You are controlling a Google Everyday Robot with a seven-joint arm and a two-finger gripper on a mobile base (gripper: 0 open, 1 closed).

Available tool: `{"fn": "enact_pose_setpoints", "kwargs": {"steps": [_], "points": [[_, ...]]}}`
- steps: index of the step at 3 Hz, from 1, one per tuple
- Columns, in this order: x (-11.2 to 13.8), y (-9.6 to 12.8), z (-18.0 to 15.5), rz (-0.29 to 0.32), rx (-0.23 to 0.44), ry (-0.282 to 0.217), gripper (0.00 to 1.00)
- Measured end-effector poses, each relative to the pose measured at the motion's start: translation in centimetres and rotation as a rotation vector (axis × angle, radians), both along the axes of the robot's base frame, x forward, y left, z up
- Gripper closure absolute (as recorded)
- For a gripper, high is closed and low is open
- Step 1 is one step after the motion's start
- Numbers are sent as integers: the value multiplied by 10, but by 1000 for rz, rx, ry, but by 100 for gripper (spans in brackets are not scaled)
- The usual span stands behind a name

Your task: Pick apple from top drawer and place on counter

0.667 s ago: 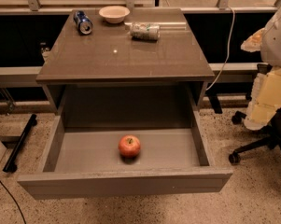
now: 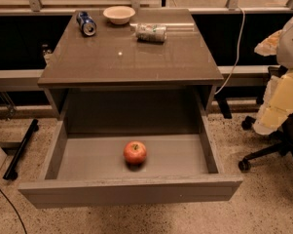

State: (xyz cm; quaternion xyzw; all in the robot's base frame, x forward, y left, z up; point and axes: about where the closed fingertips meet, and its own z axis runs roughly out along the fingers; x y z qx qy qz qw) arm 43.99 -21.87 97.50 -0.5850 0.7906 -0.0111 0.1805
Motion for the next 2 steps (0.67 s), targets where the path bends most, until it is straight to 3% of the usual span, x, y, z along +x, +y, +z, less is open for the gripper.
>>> {"fn": "enact_pose_setpoints", "kwargs": {"steps": [2], "points": [[2, 26, -17, 27, 171, -11, 0]]}}
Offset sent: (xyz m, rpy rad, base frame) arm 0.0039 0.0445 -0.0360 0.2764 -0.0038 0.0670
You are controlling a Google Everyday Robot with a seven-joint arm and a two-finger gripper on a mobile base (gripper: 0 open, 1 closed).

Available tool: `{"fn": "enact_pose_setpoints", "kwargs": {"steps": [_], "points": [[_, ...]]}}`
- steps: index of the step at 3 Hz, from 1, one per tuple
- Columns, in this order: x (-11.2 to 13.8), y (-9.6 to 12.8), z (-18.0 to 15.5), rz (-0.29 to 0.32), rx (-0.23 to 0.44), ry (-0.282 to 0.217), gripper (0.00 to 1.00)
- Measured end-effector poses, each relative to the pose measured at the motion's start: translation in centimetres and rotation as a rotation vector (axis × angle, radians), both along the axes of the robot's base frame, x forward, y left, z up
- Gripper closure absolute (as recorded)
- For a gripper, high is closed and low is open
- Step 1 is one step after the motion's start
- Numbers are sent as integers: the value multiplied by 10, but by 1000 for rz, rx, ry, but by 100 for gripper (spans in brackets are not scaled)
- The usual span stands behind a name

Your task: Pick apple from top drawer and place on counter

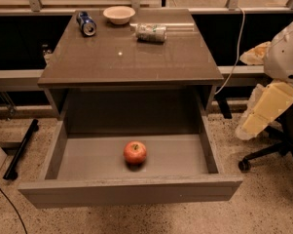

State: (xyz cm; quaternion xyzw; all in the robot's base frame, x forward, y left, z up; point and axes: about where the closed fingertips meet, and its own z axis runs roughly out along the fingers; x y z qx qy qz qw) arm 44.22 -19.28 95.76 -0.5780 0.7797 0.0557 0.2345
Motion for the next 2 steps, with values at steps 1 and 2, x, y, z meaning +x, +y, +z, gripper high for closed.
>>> {"fn": "enact_pose_setpoints", "kwargs": {"steps": [1, 2], "points": [[2, 24, -20, 62, 89, -38, 0], [8, 37, -36, 89, 149, -78, 0]]}}
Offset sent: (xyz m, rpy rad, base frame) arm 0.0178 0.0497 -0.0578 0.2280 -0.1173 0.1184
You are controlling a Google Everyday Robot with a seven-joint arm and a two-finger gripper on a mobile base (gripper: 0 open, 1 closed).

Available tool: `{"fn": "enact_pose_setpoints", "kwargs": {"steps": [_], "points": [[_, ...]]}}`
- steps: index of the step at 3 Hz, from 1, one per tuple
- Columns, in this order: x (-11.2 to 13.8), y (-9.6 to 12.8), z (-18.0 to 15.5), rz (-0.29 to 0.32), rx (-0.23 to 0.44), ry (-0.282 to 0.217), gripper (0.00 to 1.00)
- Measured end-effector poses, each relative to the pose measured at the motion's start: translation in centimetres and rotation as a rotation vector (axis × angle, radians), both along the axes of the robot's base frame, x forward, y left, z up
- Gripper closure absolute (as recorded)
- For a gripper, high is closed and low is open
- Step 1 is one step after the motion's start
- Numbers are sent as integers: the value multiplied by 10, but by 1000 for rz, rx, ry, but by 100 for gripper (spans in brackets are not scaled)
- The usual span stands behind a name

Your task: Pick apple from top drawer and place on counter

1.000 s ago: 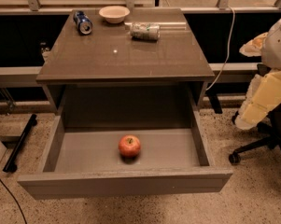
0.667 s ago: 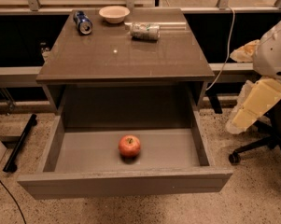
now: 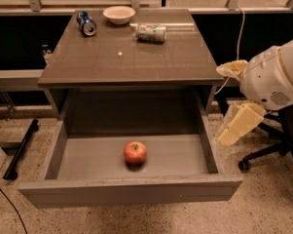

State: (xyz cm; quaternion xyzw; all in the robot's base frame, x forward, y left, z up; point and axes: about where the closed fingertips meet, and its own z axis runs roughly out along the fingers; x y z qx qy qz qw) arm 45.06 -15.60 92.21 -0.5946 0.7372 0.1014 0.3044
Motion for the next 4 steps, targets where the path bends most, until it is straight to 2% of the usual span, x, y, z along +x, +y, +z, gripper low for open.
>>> {"fn": "enact_pose_setpoints", "kwargs": {"steps": [2, 4], "points": [[0, 1, 3, 0, -3, -8, 0], [9, 39, -49, -3, 81, 44, 0]]}}
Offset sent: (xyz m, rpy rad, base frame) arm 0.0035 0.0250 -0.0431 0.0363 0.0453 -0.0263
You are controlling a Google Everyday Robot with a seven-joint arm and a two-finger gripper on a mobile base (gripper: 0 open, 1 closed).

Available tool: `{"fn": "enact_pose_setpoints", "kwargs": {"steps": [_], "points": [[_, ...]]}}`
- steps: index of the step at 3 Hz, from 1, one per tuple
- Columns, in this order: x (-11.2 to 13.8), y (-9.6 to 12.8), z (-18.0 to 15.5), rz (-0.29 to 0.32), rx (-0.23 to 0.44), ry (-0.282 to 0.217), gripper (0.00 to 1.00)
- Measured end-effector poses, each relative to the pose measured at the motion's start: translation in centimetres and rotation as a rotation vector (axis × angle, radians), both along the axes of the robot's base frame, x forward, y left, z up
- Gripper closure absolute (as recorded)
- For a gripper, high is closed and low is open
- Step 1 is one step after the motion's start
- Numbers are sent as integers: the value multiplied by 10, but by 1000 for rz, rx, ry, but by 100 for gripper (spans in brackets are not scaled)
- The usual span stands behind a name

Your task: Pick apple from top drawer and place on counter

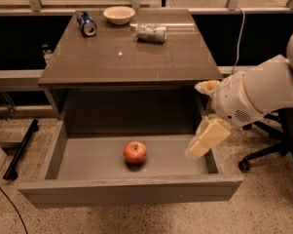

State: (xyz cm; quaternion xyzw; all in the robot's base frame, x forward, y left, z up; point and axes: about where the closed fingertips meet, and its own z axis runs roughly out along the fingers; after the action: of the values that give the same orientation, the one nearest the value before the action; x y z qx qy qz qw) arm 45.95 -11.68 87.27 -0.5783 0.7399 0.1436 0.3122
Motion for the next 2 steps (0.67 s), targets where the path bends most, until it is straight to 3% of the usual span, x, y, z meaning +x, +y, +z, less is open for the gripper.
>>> {"fn": "enact_pose_setpoints", "kwargs": {"steps": [2], "points": [[4, 3, -2, -13, 0, -10, 0]]}}
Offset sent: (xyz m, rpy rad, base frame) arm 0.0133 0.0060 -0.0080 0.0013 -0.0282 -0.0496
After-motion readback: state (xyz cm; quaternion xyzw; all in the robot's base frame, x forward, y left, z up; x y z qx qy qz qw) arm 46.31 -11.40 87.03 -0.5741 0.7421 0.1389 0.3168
